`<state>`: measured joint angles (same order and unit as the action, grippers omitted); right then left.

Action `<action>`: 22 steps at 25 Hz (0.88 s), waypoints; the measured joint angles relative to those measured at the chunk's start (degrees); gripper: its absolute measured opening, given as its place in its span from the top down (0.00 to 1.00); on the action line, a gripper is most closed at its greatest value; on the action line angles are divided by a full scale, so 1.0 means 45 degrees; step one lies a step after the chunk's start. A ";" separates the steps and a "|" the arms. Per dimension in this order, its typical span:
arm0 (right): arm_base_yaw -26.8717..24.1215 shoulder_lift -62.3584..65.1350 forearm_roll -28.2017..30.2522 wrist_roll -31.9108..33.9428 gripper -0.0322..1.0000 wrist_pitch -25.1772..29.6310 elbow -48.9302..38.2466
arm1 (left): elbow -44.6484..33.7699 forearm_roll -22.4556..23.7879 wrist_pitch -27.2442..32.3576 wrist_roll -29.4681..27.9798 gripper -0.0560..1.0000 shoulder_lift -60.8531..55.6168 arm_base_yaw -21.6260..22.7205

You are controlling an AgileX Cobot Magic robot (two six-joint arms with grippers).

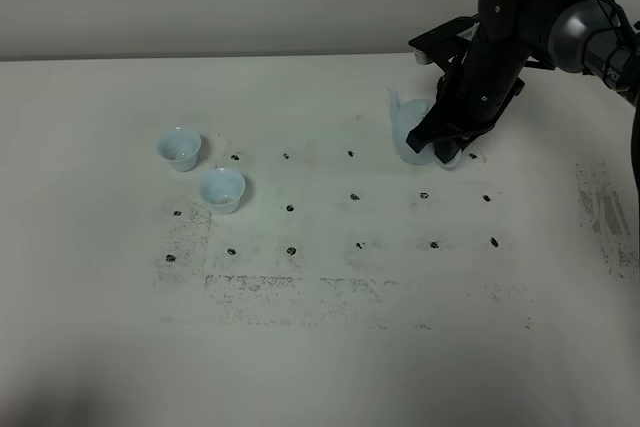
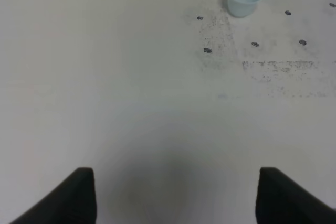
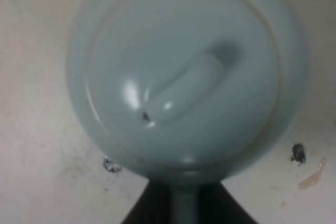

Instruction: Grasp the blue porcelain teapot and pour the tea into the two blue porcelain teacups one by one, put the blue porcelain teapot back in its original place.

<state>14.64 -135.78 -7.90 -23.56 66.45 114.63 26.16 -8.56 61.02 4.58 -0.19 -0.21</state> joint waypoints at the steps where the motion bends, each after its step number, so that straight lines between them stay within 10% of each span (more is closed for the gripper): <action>1: 0.0000 0.0000 0.0000 0.0000 0.91 0.0000 0.0000 | 0.0000 0.0000 0.0000 0.0000 0.37 0.0000 0.0000; 22: 0.0093 0.0240 0.0156 0.0000 0.92 -0.0040 0.0000 | 0.0000 0.0000 0.0000 0.0000 0.37 0.0000 0.0000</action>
<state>15.06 -134.70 -7.19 -23.56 66.27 114.63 26.16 -8.56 61.02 4.58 -0.19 -0.21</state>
